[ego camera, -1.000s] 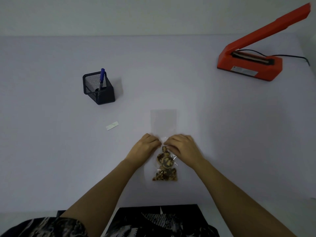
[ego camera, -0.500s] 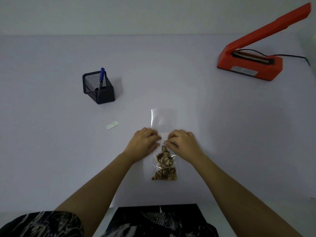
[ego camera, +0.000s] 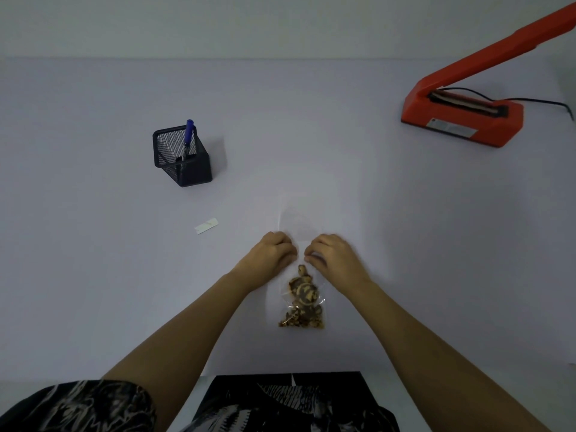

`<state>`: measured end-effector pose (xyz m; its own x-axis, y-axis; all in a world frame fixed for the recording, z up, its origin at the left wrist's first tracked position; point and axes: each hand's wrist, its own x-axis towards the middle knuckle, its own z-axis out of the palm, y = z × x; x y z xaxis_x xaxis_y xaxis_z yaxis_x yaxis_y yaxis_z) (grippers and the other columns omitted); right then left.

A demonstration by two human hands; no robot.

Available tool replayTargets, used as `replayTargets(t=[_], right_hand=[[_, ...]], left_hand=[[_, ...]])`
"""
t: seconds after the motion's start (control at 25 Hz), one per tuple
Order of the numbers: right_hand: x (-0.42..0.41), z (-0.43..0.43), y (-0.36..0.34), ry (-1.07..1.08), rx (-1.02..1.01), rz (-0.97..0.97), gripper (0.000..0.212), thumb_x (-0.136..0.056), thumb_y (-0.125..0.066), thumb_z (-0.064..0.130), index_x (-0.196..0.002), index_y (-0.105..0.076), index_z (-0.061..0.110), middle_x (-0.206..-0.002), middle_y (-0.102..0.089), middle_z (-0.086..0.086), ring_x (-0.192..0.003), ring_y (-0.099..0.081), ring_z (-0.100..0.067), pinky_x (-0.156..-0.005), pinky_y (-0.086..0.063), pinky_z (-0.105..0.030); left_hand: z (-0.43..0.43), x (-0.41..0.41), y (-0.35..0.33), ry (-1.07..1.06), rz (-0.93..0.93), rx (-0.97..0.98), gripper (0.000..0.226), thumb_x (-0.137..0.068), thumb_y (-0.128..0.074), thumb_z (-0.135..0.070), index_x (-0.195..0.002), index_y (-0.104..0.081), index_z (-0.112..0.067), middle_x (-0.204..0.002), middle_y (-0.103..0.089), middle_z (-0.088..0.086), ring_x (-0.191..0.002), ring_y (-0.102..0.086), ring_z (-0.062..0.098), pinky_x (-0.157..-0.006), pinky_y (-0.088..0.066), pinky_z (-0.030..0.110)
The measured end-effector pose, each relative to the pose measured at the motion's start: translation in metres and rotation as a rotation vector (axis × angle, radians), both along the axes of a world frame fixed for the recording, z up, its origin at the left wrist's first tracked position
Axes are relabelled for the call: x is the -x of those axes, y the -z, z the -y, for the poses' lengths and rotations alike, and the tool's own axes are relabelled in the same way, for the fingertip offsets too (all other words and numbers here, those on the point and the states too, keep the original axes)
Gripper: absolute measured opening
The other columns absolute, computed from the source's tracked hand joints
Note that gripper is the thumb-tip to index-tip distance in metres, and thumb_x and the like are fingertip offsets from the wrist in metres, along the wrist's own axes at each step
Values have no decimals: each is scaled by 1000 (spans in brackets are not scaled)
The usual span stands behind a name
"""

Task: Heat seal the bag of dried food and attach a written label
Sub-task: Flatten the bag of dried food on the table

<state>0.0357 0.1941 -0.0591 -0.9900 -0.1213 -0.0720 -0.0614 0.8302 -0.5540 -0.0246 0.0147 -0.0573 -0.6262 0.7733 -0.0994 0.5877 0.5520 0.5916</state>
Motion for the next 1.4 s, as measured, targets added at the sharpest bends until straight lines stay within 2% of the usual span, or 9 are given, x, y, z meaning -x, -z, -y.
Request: replayTargets(t=[0.16, 0.28, 0.44, 0.68, 0.88, 0.96, 1.08, 1.2, 1.4], right_hand=[[1, -1, 0, -4, 0, -13, 12, -77, -73, 15, -86, -70, 9, -87, -68, -6, -79, -62, -26, -74, -52, -37], [2, -4, -2, 30, 1, 42, 26, -80, -70, 24, -104, -66, 14, -105, -64, -2, -96, -59, -22, -85, -48, -41], [11, -11, -12, 7, -77, 159, 51, -82, -64, 41, -128, -51, 23, -129, -48, 6, -120, -44, -14, -95, -28, -33], [26, -18, -18, 14, -124, 252, 84, -71, -70, 52, -140, -33, 21, -143, -32, 5, -132, -31, -16, -102, -24, -39], [31, -23, -14, 46, -219, 266, 104, -65, -68, 63, -146, -20, 19, -156, -14, 0, -142, -14, -19, -111, -16, -43], [27, -27, -10, -1, -202, 193, 101, -69, -63, 66, -147, -21, 18, -157, -15, 1, -144, -12, -18, -115, -15, -45], [19, -28, -4, -177, -221, 171, 83, -84, -42, 64, -149, -16, 20, -158, -13, 5, -143, 0, -5, -118, -9, -46], [18, -30, -1, -184, -270, 203, 83, -82, -33, 67, -150, -9, 24, -159, -7, 11, -142, 1, -1, -116, -1, -43], [27, -33, -7, -159, -279, 199, 92, -75, -44, 73, -149, -13, 26, -158, -11, 12, -144, -11, -6, -115, -2, -48]], left_hand=[[0, 8, -3, -18, 9, 62, 19, -82, -66, -16, -97, -67, -3, -97, -59, 16, -88, -56, 32, -80, -49, 41], [0, 16, -7, -42, 4, 150, 42, -83, -67, -32, -118, -58, -10, -120, -54, 10, -109, -47, 26, -93, -36, 32], [-1, 27, -11, -37, -29, 230, 66, -79, -66, -47, -132, -44, -16, -137, -43, 5, -123, -37, 22, -101, -30, 32], [-5, 41, -13, -28, -20, 327, 97, -67, -70, -59, -142, -27, -15, -146, -29, 4, -132, -26, 22, -109, -23, 35], [-2, 45, -12, -59, -19, 345, 106, -63, -68, -66, -144, -20, -17, -150, -20, 3, -135, -19, 23, -111, -20, 40], [1, 41, -10, -37, -16, 338, 105, -69, -61, -67, -147, -12, -18, -156, -9, 5, -140, -9, 24, -113, -16, 42], [9, 36, -3, 121, -49, 374, 93, -82, -38, -69, -148, 4, -18, -156, 12, 1, -143, 12, 17, -118, -5, 43], [11, 38, -1, 190, -78, 454, 91, -81, -23, -72, -146, 11, -19, -149, 21, -3, -137, 21, 14, -117, 6, 42], [6, 51, -3, 135, -67, 515, 109, -69, -32, -83, -146, 12, -20, -155, 15, -5, -136, 21, 9, -110, 15, 45]])
